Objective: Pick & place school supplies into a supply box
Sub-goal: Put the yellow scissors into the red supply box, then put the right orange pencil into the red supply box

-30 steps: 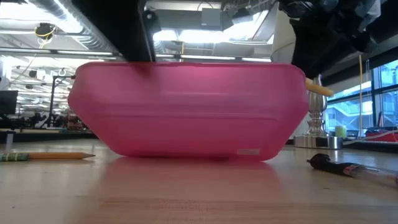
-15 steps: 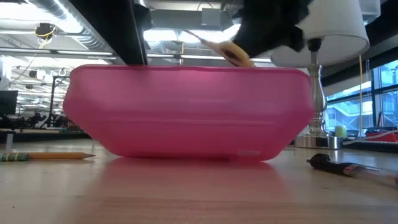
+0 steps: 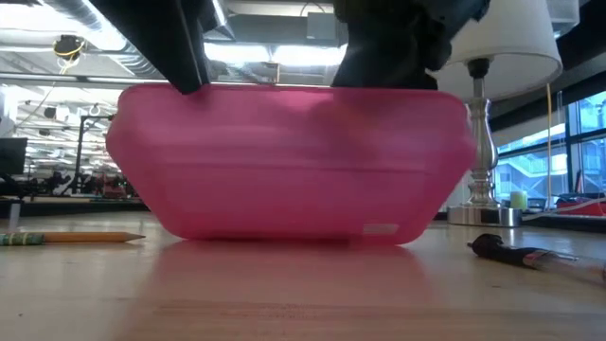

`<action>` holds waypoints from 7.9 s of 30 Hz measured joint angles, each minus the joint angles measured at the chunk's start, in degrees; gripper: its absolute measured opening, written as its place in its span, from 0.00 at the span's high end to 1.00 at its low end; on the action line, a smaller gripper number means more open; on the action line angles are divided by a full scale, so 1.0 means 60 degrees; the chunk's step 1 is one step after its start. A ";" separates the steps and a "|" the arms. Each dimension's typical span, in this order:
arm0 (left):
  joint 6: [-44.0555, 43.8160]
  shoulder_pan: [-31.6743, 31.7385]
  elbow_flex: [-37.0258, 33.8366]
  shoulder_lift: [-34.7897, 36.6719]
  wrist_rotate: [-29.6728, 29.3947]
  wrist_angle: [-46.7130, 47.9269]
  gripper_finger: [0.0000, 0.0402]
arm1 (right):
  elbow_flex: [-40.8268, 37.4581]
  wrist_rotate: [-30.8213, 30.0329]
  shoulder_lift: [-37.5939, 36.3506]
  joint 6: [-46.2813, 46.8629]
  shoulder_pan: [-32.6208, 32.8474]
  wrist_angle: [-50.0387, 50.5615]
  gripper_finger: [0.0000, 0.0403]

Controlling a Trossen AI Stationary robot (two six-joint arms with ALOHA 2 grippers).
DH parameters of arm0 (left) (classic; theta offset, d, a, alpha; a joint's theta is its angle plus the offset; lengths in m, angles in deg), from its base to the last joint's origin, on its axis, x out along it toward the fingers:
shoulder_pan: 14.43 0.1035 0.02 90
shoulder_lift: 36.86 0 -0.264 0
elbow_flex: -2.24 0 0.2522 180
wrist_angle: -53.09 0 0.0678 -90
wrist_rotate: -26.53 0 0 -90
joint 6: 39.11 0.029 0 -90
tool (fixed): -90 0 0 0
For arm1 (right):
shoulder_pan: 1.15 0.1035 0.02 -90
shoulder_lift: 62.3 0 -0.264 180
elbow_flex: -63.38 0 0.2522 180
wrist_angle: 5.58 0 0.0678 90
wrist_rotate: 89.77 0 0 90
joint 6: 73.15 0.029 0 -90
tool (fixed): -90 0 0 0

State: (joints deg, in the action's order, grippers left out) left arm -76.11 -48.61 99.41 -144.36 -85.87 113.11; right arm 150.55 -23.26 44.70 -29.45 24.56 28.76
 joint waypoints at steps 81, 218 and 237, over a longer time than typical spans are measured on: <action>-0.0456 -0.0046 -0.0397 -0.0506 -0.0130 0.0288 0.61 | 0.0007 0.3020 0.1424 0.2666 0.0007 0.0470 0.76; -0.5241 -0.0964 -0.0393 0.1534 0.1498 0.5381 0.61 | -0.2065 0.0681 -0.2137 1.4692 0.7136 0.7802 0.60; -0.6232 -0.1435 -0.2355 0.1504 0.3427 0.4069 0.61 | -0.2280 0.0678 -0.2193 1.4684 0.7129 0.6936 0.60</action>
State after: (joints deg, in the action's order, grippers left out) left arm -113.50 -57.22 85.28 -135.34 -65.31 137.53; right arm 136.86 -19.19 31.54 58.66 67.34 70.38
